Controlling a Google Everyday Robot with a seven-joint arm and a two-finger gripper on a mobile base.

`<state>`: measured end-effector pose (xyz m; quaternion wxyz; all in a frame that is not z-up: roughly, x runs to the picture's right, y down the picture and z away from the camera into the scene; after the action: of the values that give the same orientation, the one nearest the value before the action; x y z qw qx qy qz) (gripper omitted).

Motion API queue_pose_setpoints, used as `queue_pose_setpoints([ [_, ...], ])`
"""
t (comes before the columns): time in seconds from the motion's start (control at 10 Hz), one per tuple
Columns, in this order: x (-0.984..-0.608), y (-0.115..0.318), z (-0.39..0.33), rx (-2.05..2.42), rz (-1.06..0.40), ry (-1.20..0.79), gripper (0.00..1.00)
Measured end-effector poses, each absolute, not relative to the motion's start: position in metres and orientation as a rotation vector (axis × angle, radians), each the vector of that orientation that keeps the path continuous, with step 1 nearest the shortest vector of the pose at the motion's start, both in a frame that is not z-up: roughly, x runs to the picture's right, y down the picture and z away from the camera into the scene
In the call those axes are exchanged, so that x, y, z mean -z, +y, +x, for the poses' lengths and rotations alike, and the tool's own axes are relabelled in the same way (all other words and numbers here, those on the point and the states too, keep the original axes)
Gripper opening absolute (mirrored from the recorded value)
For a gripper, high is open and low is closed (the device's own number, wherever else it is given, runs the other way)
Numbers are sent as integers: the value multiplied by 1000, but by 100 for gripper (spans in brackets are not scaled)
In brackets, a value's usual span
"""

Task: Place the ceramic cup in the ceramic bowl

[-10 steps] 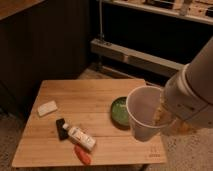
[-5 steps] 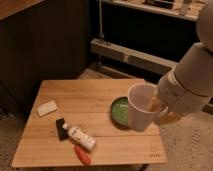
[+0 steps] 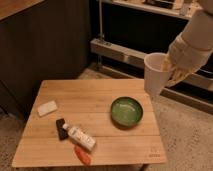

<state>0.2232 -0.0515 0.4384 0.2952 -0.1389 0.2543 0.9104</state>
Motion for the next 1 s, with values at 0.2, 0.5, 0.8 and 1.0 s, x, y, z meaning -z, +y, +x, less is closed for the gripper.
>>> queue_pose_setpoints([
  [0.2,-414,-76,261,-2479,-307,683,0],
  [0.5,-390,-93,288,-2563,-323,675,0],
  [0.8,-397,-83,288,-2628,-366,680,0],
  [1.0,-409,-69,286,-2652,-390,693,0],
])
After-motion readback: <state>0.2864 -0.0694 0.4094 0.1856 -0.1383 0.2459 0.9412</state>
